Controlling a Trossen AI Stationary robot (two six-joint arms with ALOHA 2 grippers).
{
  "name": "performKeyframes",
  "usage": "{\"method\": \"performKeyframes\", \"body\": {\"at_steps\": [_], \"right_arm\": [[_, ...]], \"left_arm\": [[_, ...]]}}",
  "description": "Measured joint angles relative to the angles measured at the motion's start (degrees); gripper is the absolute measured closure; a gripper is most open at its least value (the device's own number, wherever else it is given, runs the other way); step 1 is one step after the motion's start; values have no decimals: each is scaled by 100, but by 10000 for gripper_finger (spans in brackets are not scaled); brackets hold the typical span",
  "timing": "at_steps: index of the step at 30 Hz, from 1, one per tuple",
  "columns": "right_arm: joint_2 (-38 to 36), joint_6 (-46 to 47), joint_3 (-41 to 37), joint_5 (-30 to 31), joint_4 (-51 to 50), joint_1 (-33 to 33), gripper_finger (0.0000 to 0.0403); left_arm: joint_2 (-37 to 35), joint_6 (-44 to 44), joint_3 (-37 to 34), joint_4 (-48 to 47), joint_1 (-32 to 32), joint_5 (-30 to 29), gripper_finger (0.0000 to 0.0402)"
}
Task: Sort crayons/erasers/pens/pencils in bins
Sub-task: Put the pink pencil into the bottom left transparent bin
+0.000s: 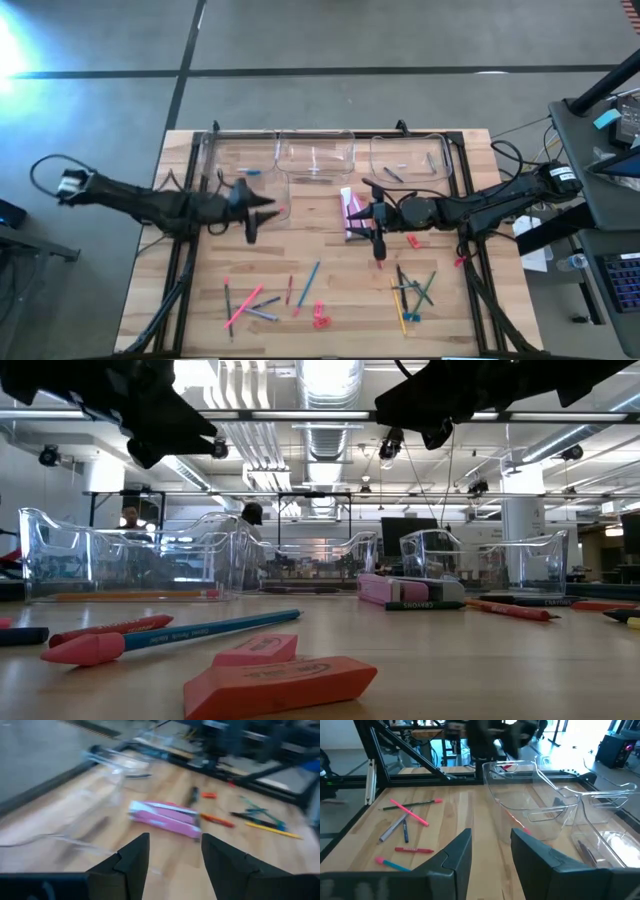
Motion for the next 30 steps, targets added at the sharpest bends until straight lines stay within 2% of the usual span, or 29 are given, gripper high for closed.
{"method": "performKeyframes", "body": {"at_steps": [4,7,10,13,21,25,30], "right_arm": [[0,12,0,2,-56,0,275],[0,8,0,2,-78,0,275],[0,21,0,2,-161,0,275],[0,39,0,2,-172,0,275],[0,79,-2,0,-177,2,275],[0,118,-7,0,-148,4,275],[0,-32,6,2,-114,2,275]], "left_arm": [[531,-194,-119,855,-823,-312,236],[1020,-340,62,985,-1297,-604,236],[1510,-568,345,777,-1633,-613,236],[1911,-987,797,-19,-1885,-504,236],[2688,-2851,2027,-3166,-2621,420,236],[2861,-3601,2380,-3918,-2925,1019,236],[2914,-4455,2611,-4031,-3333,1558,236]]}}
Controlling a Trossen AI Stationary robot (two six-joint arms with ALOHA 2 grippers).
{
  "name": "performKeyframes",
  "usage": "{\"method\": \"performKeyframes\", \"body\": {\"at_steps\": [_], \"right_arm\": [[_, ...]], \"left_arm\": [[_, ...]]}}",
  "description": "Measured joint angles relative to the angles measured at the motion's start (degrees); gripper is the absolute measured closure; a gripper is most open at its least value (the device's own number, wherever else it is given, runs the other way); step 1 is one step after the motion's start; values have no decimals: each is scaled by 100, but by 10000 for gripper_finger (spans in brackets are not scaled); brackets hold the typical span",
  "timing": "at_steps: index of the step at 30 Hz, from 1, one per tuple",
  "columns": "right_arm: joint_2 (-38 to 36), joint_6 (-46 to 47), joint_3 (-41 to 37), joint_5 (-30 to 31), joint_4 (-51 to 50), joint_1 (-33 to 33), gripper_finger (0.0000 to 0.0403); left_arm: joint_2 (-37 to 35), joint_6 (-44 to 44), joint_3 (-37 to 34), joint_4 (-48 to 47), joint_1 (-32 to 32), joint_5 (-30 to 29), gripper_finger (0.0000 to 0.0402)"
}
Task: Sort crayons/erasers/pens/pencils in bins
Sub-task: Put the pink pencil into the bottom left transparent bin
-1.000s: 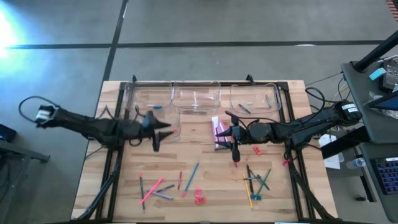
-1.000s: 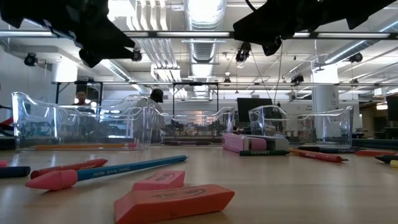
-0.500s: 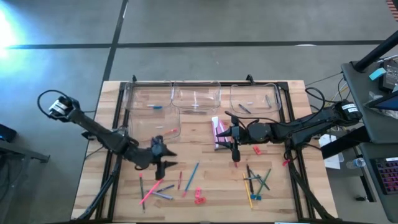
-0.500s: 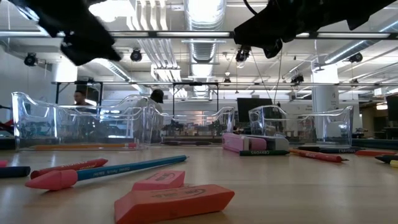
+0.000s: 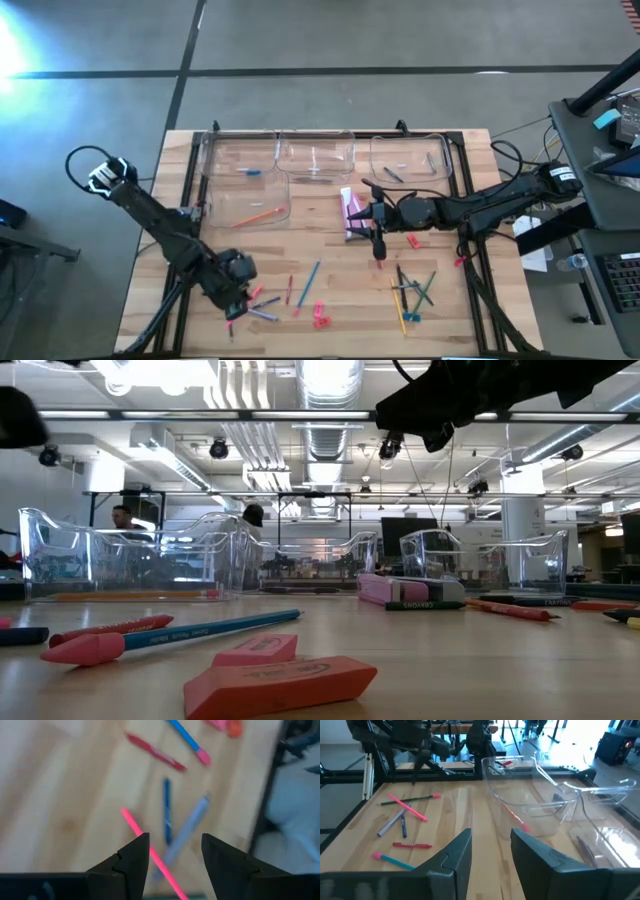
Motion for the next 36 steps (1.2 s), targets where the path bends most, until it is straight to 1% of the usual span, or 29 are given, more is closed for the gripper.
{"method": "performKeyframes", "body": {"at_steps": [2,4,9,13,19,28,36], "right_arm": [[0,-108,41,0,32,0,275],[0,-160,78,-1,45,0,275],[0,-187,142,-2,38,0,275],[0,-175,141,-2,3,0,275],[0,-77,132,-2,-16,0,275],[0,49,86,-6,-31,2,275],[0,45,84,-6,-23,2,275]], "left_arm": [[-3,-488,34,-11,-150,301,236],[-1,-868,56,-8,-351,385,236],[194,-1487,67,-17,-767,375,236],[511,-1761,134,-26,-954,375,236],[1029,-1809,366,0,-1021,449,236],[1804,-1670,655,30,-1024,855,236],[2011,-1673,690,-363,-1021,857,236]]}}
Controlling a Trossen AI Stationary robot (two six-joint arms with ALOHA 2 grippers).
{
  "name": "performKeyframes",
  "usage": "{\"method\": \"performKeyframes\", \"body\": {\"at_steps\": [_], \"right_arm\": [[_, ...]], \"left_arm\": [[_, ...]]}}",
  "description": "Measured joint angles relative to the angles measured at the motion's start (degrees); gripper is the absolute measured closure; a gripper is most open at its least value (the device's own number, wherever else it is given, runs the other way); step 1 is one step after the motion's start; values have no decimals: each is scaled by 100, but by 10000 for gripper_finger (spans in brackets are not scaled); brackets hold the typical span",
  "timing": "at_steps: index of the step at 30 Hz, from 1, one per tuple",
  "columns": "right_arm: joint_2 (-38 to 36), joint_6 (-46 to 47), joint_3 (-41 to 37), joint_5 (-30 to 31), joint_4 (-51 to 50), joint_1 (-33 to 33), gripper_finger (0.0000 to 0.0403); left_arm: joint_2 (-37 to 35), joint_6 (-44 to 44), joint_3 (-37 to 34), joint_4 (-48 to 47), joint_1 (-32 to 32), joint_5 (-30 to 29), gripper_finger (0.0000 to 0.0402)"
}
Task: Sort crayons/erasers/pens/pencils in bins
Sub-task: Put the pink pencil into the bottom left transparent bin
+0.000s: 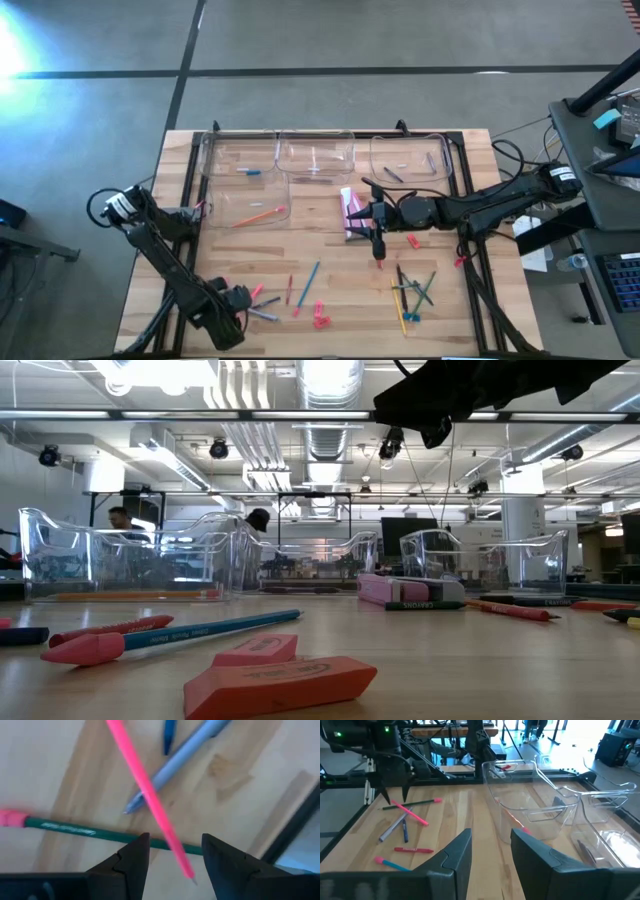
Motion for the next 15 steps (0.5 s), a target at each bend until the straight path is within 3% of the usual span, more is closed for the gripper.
{"method": "performKeyframes", "body": {"at_steps": [11,15], "right_arm": [[0,-7,0,1,2,0,275],[0,-7,0,0,2,0,275]], "left_arm": [[203,-13,-26,-15,11,-249,236],[451,8,-32,-18,11,-86,236]]}}
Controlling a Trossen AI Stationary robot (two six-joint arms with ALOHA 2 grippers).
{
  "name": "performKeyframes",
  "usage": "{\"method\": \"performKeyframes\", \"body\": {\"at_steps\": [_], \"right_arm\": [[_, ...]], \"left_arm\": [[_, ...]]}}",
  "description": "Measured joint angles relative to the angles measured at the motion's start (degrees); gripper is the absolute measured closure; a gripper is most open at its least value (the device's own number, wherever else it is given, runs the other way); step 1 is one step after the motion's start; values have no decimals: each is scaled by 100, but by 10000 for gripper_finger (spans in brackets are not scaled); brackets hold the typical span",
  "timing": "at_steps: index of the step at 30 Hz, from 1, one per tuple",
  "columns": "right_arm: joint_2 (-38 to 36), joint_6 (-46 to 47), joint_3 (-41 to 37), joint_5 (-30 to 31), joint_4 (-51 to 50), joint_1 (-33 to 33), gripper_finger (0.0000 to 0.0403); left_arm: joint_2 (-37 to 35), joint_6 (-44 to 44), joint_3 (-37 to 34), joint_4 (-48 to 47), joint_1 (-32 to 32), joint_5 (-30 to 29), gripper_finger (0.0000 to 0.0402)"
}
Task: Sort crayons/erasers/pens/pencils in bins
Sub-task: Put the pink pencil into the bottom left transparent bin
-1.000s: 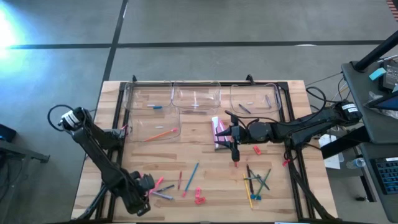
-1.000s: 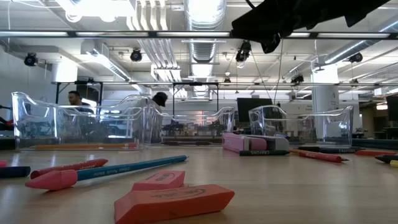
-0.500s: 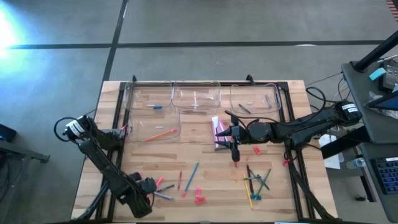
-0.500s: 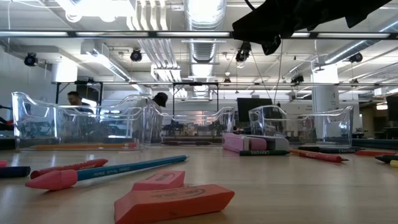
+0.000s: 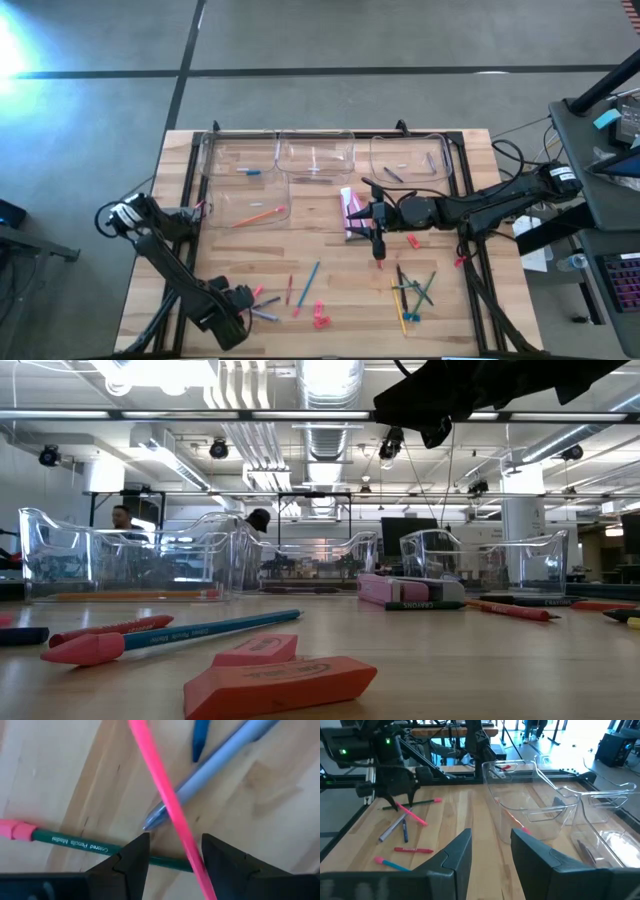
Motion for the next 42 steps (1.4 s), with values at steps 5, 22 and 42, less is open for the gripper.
{"method": "performKeyframes", "body": {"at_steps": [5,22,42], "right_arm": [[0,0,-1,1,-1,0,275],[0,83,-2,2,-4,0,275],[0,232,-4,-16,-259,0,275]], "left_arm": [[75,22,10,-25,2,108,247],[-955,176,86,-840,34,-69,387],[-3030,5021,-236,-3186,4354,-2618,392]]}}
